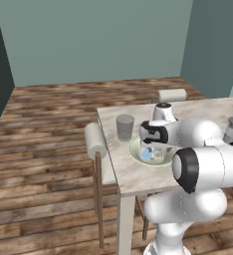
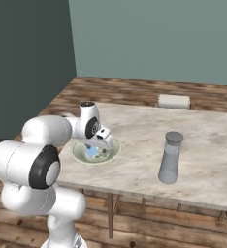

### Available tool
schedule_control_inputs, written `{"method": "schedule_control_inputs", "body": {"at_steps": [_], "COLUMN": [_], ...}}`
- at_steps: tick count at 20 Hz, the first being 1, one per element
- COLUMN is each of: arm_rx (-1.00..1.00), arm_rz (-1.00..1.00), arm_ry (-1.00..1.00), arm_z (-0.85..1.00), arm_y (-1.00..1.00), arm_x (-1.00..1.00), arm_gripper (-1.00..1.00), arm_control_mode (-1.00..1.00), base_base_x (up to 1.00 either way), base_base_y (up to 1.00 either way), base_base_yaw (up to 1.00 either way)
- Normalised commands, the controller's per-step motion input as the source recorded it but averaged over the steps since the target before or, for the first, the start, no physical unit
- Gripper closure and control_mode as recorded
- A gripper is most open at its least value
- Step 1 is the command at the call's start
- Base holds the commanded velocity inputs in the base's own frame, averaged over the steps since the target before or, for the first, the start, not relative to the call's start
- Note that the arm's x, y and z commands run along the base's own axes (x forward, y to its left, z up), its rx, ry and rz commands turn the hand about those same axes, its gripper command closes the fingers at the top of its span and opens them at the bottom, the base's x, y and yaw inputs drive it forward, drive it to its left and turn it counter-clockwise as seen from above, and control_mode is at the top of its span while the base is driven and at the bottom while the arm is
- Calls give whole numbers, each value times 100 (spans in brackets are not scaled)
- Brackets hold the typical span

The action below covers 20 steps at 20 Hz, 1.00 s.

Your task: There are two ice cubes in the ice bowl. Place both ice cubes in the glass cup.

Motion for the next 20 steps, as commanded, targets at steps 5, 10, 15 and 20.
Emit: {"method": "schedule_control_inputs", "body": {"at_steps": [5,10,15,20], "arm_rx": [0,0,0,0], "arm_rz": [0,0,0,0], "arm_ry": [0,0,0,0], "arm_z": [-22,-21,-20,-17], "arm_y": [-5,-7,-6,-2], "arm_x": [17,14,17,13], "arm_gripper": [-100,-100,-100,-100], "arm_control_mode": [-100,-100,-100,-100], "base_base_x": [0,0,0,0], "base_base_y": [0,0,0,0], "base_base_yaw": [0,0,0,0]}}
